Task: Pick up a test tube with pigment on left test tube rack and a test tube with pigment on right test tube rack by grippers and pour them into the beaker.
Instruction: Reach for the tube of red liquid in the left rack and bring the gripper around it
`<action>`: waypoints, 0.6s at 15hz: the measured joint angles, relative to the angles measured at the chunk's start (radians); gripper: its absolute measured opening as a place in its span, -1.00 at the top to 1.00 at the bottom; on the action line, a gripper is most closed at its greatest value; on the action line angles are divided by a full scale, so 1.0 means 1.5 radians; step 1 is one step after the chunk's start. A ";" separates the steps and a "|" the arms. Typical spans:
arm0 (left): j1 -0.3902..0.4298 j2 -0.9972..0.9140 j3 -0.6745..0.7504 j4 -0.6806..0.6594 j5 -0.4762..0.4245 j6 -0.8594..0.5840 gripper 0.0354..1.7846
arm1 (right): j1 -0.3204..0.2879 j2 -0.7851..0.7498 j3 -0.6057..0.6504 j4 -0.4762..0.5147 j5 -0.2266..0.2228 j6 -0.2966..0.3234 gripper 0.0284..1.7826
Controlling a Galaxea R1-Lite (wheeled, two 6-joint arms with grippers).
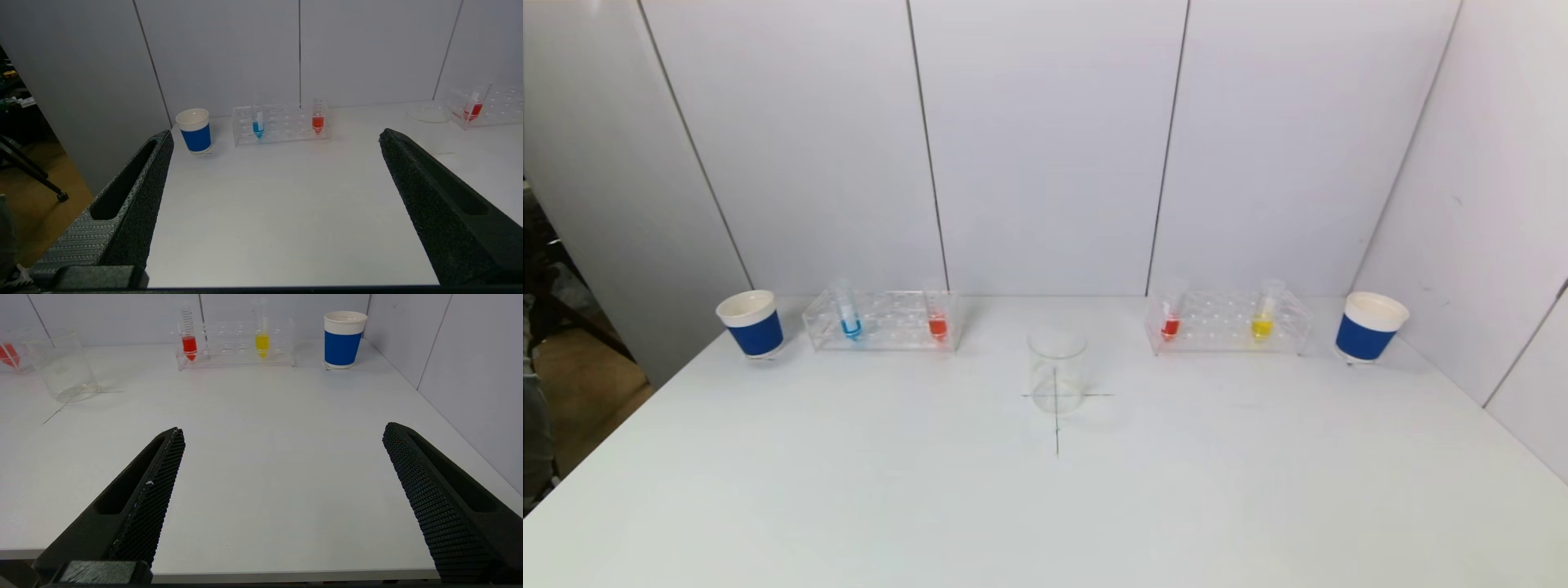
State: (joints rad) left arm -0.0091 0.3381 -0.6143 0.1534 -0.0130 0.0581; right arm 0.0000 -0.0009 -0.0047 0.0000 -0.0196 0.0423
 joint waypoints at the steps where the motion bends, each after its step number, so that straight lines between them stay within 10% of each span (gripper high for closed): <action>1: 0.000 0.038 -0.026 -0.002 -0.002 -0.001 -0.97 | 0.000 0.000 0.000 0.000 0.000 0.000 -0.98; 9: -0.011 0.373 -0.051 -0.238 -0.056 -0.006 -0.97 | 0.000 0.000 0.000 0.000 0.000 0.000 -0.98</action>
State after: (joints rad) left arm -0.0260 0.8981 -0.6913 -0.2034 -0.0966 0.0489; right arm 0.0000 -0.0009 -0.0047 0.0000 -0.0200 0.0423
